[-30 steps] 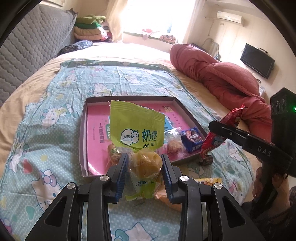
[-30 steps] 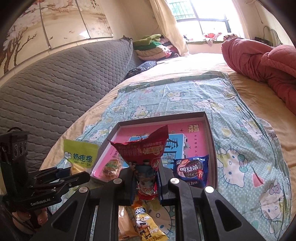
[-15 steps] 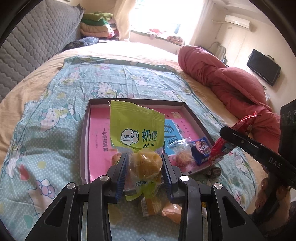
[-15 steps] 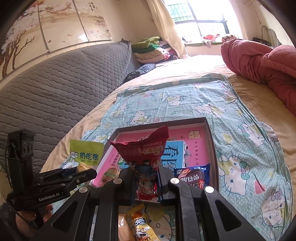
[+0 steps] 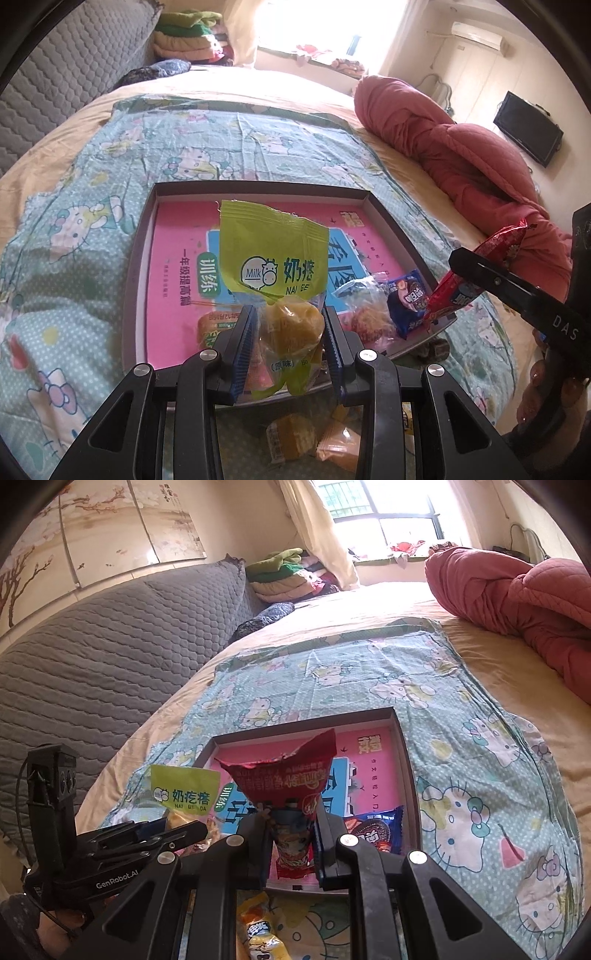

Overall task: Organize snacks
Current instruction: 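Lift red candy bag with right gripper while left gripper carries green bag over tray, then lower and open left gripper over tray while right gripper releases red candy bag there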

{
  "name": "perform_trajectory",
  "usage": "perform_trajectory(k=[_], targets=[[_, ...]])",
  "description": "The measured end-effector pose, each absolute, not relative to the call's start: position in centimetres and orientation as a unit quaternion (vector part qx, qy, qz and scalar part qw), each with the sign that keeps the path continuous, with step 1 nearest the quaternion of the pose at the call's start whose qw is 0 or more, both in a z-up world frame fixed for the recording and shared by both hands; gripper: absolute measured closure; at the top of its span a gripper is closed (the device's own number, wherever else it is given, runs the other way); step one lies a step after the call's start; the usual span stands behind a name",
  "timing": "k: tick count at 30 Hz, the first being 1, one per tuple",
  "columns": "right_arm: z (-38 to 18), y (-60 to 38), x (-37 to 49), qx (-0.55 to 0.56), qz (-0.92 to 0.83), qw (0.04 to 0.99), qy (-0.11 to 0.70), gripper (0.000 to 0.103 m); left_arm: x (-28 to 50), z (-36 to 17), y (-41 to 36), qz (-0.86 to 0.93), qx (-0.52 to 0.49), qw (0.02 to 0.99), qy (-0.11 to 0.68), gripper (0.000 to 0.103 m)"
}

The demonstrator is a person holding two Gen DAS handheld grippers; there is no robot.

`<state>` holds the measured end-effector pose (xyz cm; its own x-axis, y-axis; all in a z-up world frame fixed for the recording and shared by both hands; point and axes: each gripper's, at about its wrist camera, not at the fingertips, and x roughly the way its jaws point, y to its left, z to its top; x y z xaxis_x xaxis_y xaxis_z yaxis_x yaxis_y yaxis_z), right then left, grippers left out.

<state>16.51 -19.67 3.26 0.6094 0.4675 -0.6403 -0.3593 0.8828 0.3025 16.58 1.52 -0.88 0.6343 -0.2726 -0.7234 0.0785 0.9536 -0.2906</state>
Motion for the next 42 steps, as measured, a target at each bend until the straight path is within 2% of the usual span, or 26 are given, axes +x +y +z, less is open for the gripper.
perform_trajectory(k=[42], targets=[[-1.4,-16.9,19.3,0.062,0.234,0.86,0.449,0.085,18.3,-3.6,0.4,-0.106,-0.121,0.876,0.455,0.066]])
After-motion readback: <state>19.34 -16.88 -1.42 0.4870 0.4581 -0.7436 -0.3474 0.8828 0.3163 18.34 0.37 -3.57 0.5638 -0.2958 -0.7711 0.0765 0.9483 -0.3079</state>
